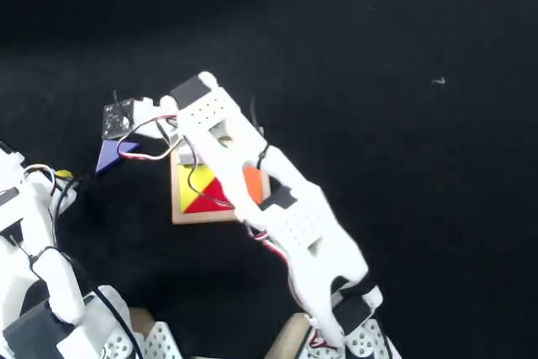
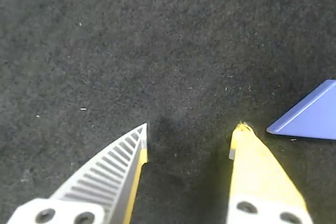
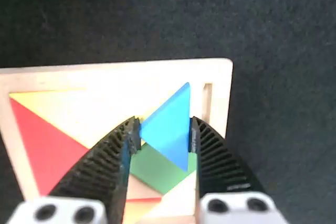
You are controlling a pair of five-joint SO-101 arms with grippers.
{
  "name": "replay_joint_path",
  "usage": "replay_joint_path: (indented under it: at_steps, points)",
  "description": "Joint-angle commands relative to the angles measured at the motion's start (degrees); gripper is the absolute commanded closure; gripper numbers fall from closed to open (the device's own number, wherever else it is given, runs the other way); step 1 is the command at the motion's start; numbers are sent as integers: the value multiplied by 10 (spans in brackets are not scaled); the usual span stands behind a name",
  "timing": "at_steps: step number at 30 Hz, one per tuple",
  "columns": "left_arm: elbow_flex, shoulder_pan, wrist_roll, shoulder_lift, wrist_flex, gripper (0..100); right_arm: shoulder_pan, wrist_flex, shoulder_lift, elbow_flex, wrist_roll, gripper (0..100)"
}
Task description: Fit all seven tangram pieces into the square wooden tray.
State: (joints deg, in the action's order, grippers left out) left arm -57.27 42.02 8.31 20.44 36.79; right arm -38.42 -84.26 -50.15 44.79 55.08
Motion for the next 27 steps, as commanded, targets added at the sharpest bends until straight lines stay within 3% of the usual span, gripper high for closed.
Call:
replay_joint_path:
  at_steps: [1,12,16,21,27]
  points:
    - [2,-3,-2,5,-8,744,12,-11,2,56,-7,913]
    - [2,-3,-2,5,-9,744,21,-23,-6,63,-7,907]
    - [2,-3,-2,5,-9,744,23,-29,-6,65,-9,826]
    - [2,-3,-2,5,-9,744,19,-29,-6,63,-9,839]
    - [2,-3,-2,5,-9,744,19,-29,-3,67,-9,787]
